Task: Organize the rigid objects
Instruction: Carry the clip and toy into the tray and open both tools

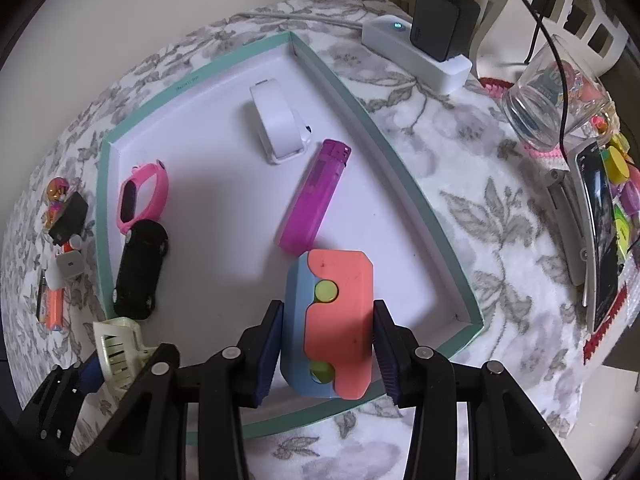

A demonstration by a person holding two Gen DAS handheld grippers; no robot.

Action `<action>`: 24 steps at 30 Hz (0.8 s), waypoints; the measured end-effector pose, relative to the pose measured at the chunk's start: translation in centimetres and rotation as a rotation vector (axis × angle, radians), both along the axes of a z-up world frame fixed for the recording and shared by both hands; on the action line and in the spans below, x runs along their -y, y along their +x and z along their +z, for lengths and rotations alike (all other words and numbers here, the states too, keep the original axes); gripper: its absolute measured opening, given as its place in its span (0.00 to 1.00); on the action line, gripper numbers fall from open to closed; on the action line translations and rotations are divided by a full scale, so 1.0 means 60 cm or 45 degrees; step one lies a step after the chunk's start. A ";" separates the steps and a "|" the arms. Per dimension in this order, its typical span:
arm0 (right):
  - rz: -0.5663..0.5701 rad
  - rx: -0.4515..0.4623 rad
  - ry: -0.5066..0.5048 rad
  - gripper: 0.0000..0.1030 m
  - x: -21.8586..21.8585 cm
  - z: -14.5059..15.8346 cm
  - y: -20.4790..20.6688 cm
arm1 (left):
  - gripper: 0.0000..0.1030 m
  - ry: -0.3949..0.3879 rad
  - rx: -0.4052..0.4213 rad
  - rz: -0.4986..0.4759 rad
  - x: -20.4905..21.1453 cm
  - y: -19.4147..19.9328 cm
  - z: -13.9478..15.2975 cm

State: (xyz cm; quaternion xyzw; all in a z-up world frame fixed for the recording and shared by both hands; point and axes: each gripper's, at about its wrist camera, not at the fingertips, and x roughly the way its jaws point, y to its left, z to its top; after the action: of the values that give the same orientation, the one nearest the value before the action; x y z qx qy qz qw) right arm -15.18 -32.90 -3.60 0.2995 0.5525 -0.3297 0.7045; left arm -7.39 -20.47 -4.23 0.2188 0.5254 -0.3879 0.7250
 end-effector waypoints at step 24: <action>0.029 -0.035 0.017 0.53 -0.005 0.002 0.014 | 0.47 0.072 0.084 -0.051 0.014 -0.011 -0.015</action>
State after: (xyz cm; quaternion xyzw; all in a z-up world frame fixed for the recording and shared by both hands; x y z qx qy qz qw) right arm -14.35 -32.62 -3.48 0.2931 0.5676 -0.3219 0.6988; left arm -8.05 -21.31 -5.14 0.2623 0.5074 -0.3801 0.7275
